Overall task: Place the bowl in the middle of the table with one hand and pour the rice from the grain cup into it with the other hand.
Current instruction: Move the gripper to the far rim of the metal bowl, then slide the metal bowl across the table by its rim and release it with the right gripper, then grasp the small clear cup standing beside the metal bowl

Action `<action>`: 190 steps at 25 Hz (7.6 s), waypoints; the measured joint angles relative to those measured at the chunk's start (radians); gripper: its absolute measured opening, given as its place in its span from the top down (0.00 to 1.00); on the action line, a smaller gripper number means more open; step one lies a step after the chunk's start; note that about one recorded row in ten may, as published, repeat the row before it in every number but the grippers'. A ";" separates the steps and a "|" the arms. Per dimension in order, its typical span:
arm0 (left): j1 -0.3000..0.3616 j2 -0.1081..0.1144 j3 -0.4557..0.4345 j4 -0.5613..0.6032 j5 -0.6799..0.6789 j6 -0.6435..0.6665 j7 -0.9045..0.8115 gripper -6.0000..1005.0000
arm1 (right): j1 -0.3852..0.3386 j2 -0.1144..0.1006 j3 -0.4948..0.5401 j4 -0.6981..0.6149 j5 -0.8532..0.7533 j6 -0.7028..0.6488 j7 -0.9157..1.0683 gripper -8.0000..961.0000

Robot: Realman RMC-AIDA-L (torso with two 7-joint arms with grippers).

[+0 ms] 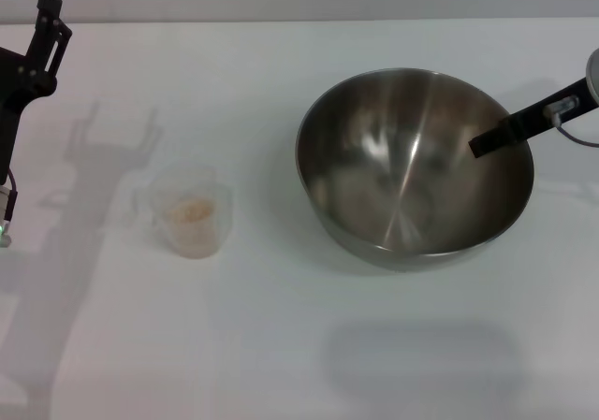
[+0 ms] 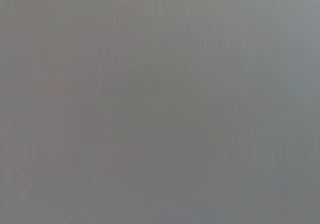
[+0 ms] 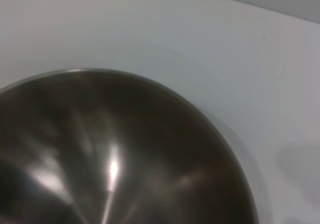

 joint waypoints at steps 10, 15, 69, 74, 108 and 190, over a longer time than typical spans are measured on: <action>-0.007 -0.001 0.000 0.000 -0.005 0.001 0.000 0.19 | 0.015 -0.001 0.001 0.073 0.001 -0.035 -0.037 0.38; -0.009 -0.001 0.000 0.000 -0.005 0.002 0.000 0.19 | 0.016 -0.001 0.000 0.072 0.002 -0.040 -0.040 0.63; -0.016 0.000 -0.001 0.001 -0.003 0.006 0.000 0.19 | 0.050 0.000 0.082 0.207 0.335 -0.109 -0.210 0.97; -0.016 0.000 -0.001 0.001 -0.001 0.006 0.000 0.19 | 0.060 -0.001 0.081 0.263 0.334 -0.123 -0.219 0.97; -0.003 -0.003 0.006 -0.009 0.000 0.036 0.000 0.19 | 0.070 0.000 0.081 0.270 0.306 -0.132 -0.234 0.71; 0.240 -0.002 0.296 0.051 0.002 -0.035 0.001 0.20 | -0.217 0.004 0.243 0.985 2.207 -0.278 -2.365 0.22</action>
